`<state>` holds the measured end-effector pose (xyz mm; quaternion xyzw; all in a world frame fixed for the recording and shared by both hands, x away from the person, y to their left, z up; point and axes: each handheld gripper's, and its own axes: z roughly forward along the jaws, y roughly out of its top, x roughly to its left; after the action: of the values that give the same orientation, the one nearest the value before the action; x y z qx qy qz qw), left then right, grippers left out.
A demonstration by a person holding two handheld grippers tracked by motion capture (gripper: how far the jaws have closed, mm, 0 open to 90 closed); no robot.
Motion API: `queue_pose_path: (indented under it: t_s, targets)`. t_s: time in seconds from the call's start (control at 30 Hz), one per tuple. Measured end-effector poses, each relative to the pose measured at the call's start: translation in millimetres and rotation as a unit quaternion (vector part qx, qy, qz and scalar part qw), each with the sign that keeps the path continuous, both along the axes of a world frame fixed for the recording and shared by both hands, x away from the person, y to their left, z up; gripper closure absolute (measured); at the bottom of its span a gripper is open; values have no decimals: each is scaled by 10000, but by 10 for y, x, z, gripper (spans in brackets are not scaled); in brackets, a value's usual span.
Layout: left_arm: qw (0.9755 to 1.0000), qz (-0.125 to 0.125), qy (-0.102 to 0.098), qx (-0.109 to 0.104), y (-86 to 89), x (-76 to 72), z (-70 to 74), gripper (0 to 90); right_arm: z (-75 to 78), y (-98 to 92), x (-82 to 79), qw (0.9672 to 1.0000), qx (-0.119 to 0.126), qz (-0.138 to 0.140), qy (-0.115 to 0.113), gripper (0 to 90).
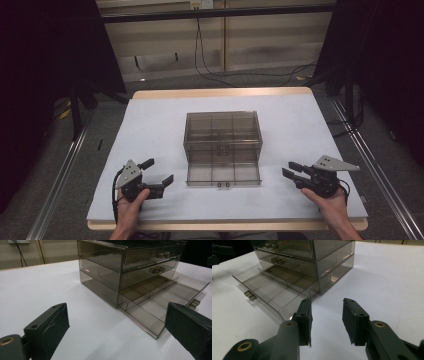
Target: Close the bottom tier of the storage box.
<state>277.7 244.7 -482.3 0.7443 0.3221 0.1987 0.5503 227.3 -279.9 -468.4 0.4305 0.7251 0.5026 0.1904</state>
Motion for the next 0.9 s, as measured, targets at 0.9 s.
queue_pose_path:
  t_s: [0.9]
  targets:
    - [10000,-67,4,53,-5,2,-1,53,86,137,-33,9958,102,879,240,900]
